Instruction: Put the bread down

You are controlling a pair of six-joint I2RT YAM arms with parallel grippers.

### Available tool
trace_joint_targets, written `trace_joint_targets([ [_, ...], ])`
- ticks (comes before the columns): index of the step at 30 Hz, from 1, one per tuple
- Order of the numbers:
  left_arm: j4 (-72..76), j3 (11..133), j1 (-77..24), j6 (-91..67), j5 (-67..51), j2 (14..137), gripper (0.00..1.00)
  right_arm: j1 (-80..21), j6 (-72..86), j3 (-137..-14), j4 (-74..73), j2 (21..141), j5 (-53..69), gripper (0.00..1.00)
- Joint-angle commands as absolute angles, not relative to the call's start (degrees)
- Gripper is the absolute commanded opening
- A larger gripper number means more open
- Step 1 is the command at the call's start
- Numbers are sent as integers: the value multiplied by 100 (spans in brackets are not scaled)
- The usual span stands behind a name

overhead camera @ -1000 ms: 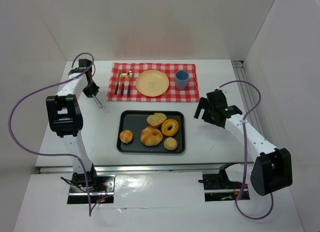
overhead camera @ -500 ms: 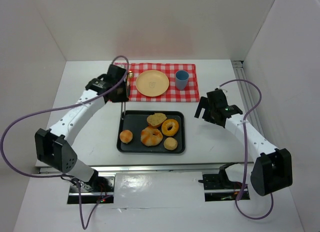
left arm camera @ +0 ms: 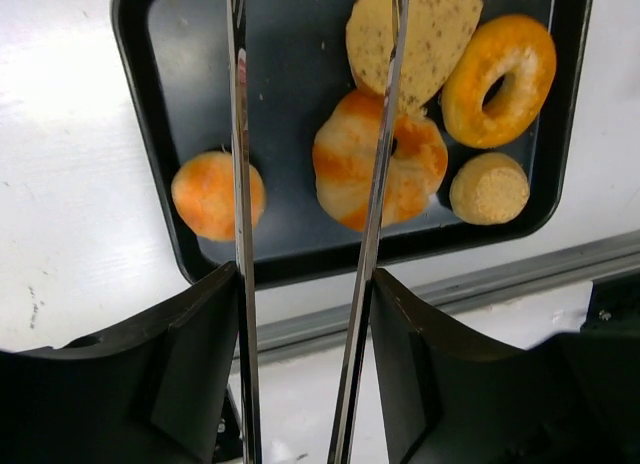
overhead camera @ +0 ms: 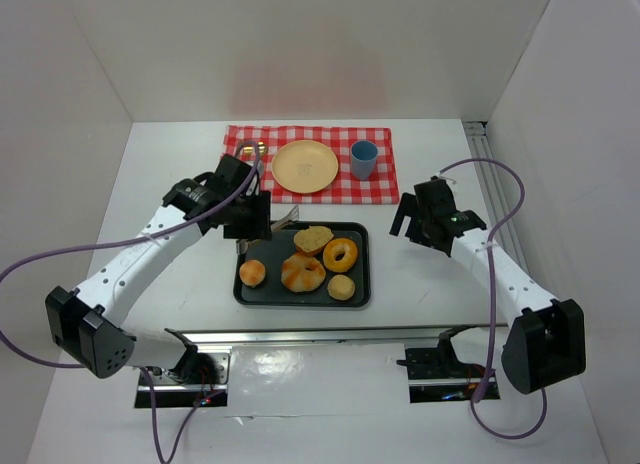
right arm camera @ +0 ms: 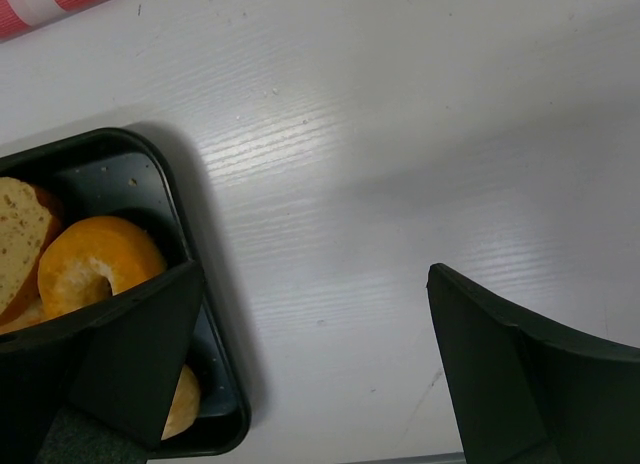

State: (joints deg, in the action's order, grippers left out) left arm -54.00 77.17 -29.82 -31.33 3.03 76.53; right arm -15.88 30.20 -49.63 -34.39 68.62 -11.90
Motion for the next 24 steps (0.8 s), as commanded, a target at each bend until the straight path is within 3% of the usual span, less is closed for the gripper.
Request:
trace_joint_targets([
  [1,-5370,7515,-3023,-3541,-105,7577,64,-1626,2997,-5221,-3410,6645,-1266,100],
  [16,-4290,6469,-2514,-4166,-1784,7796,63,-1626,2997,-5168,-3524,6592,-1318,100],
  [19,-4096,6398,-2514,-4218,-1863,7796,60,-1626,2997,-5115,-3524,6592,-1318,100],
  [24,-4096,6398,-2514,-4219,-1863,7849,45,-1626,2997,-5115,-3524,6592,-1318,100],
])
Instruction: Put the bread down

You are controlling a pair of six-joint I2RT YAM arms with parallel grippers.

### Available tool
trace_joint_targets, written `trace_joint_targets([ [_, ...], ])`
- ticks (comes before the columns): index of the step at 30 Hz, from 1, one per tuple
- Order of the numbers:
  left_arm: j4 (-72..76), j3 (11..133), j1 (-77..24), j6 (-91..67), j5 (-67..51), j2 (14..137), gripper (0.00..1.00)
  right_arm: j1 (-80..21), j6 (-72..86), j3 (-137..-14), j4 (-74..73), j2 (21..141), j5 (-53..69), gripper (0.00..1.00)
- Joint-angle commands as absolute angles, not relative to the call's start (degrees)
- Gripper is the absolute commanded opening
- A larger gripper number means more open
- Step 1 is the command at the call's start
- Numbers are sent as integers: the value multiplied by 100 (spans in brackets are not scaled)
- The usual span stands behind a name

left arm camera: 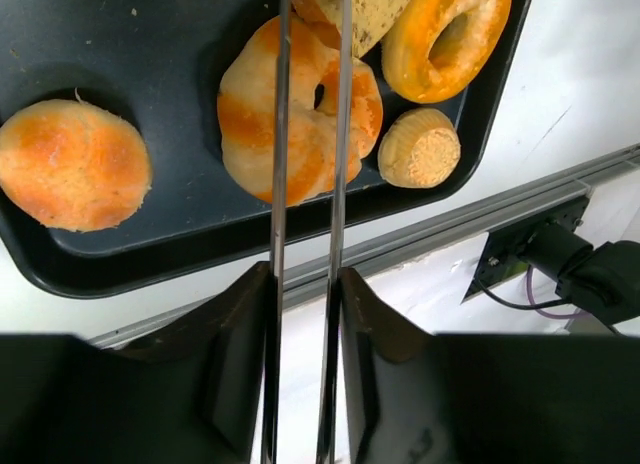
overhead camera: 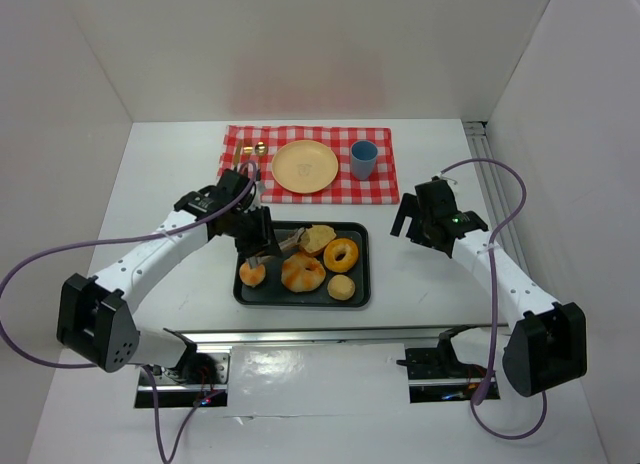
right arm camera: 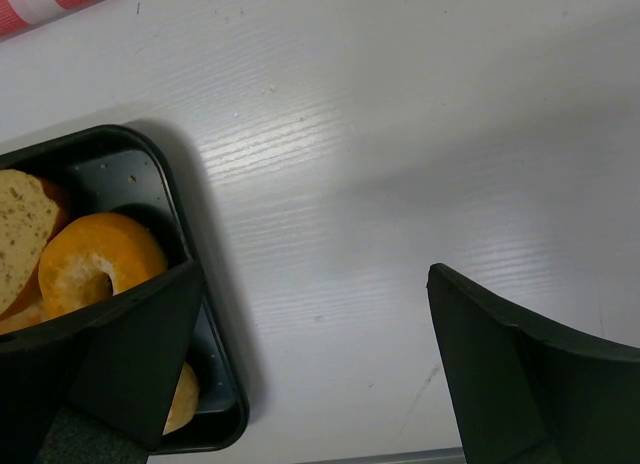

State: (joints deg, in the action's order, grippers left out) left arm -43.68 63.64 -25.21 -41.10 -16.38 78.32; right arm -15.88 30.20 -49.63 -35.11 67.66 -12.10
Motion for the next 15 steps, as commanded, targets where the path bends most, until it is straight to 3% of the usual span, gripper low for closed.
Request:
trace_joint_targets([
  [1,-4096,6398,-2514,-4167,-1863,7849,41,-1626,2997,-5115,-3524,6592,-1318,100],
  [12,-5376,7856,-2093,-3490,-1494,7760,1,-1626,3050,-5115,-3524,6592,-1266,100],
  [15,-5511,8374,-1969,-3296,-1441,7989,0,-1626,3050,-5062,-3472,6592,-1266,100],
])
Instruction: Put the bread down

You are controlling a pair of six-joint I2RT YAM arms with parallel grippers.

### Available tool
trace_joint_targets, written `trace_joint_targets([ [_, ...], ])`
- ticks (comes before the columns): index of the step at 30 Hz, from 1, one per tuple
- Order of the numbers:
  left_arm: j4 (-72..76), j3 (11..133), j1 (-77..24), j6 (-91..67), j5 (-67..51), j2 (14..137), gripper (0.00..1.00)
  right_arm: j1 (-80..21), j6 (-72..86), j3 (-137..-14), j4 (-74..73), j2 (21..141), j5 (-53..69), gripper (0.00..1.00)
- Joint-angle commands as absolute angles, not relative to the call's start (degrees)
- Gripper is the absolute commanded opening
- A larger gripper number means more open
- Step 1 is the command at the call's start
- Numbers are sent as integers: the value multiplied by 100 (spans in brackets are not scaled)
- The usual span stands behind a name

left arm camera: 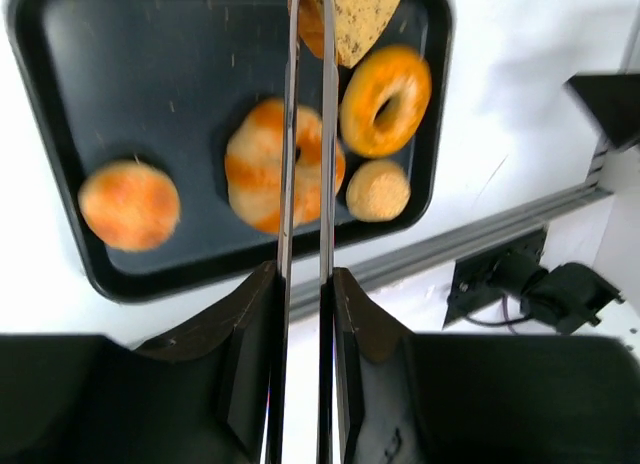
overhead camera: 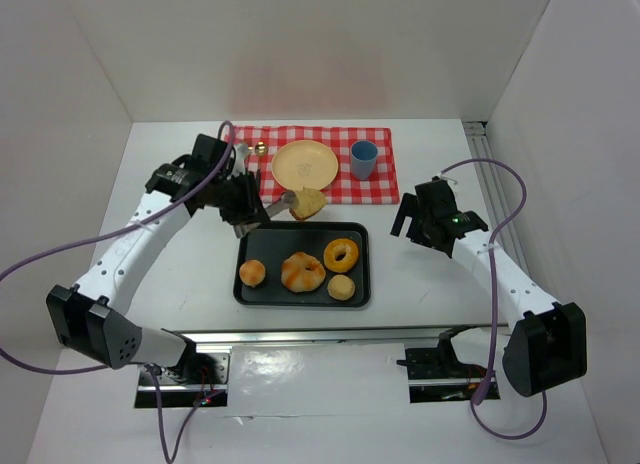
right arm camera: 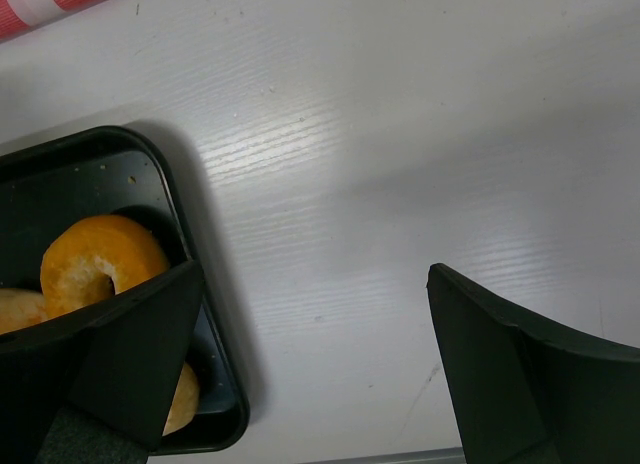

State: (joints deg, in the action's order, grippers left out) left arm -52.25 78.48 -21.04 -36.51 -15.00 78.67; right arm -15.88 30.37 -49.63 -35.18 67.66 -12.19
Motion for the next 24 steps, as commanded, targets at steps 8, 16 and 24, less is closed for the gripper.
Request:
trace_joint_targets([
  [8,-4285,8833,-1635,-3506,-1274,8586,0,-1626,3103,-5010,-3472,6592,-1213,100],
  [16,-3043,9236,-1582,-3788,-1283,9807,0,-1626,3103,-5071,-3533,6645,-1266,100],
  [24,-2900,9606,-1582,-3850,-1222,10696,28,-1626,3155,-5010,-3586,6583,-1266,100],
])
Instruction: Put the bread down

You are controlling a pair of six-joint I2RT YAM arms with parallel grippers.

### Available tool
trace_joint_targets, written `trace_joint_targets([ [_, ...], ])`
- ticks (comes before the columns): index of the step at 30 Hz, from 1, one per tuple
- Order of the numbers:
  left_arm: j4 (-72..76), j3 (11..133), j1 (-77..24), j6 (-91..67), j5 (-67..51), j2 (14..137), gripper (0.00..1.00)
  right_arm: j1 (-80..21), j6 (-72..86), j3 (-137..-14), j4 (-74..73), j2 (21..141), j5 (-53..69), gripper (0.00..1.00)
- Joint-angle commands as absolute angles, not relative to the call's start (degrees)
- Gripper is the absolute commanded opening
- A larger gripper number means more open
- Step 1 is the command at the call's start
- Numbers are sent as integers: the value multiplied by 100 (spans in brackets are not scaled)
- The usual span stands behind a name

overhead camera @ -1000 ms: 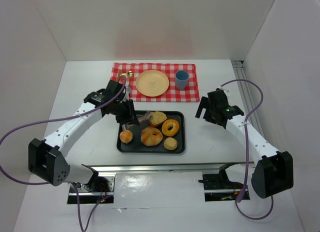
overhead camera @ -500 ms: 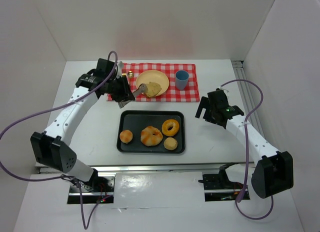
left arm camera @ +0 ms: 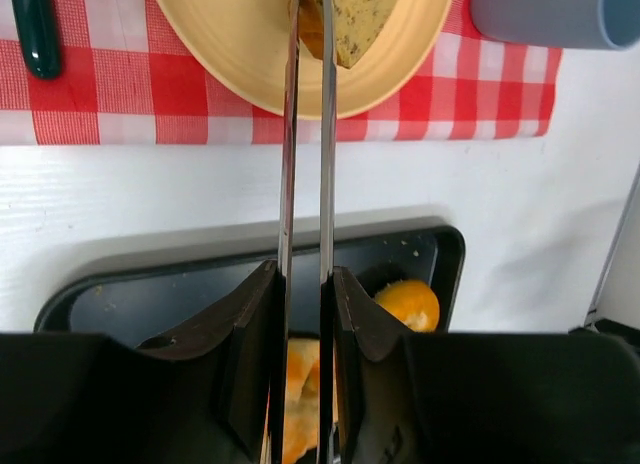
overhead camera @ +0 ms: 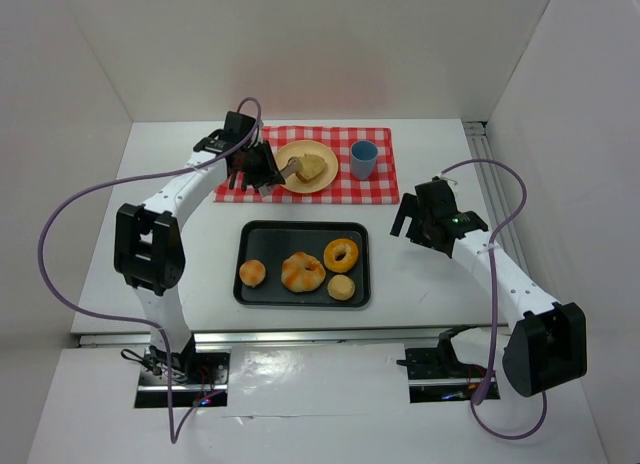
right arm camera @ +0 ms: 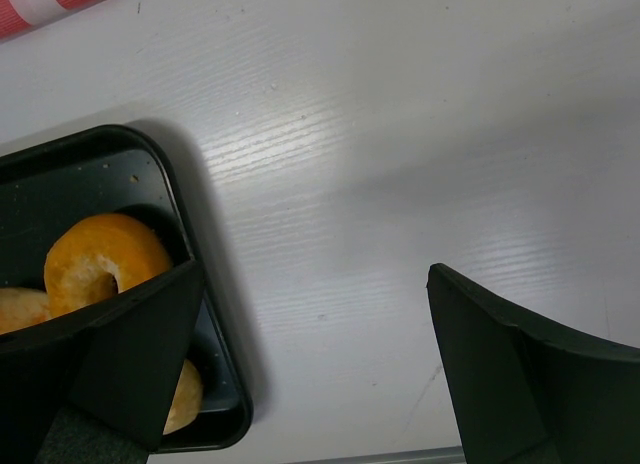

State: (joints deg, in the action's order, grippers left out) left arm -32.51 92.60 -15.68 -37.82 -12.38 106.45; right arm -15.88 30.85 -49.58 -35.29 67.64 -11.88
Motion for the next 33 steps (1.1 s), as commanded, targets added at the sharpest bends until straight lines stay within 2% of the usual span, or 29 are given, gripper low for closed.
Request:
trace_joint_targets([
  [1,-2961,9606,-1582,-3850,-1222,10748,35,-1626,3155,-4958,-3586,6583,-1266,100],
  [3,-2962,9606,-1643,-3797,-1160,10697,43,-1626,3155,-4957,-3586,6635,-1266,100],
  [4,-2962,9606,-1644,-3745,-1099,10696,55,-1626,3155,-4957,-3586,6636,-1266,100],
  [8,-3391,10009,-1767,-3543,-687,10635,60,-1626,3155,-5062,-3533,6688,-1266,100],
  [10,-3611,10194,-1819,-3464,-476,10583,66,-1626,3155,-5062,-3533,6688,-1213,100],
  [16,-4314,10494,-2003,-3235,351,10196,65,-1626,3155,-5062,-3533,6636,-1213,100],
  [19,-4787,10188,-2074,-3112,764,9599,63,-1626,3155,-5062,-3533,6636,-1213,100],
  [27,-6098,8027,-2777,-3356,1467,7622,63,-1626,3103,-5062,-3480,6706,-1161,100],
  [33,-6811,7515,-3234,-3848,1108,6610,63,-1626,3050,-5115,-3428,6706,-1160,100],
])
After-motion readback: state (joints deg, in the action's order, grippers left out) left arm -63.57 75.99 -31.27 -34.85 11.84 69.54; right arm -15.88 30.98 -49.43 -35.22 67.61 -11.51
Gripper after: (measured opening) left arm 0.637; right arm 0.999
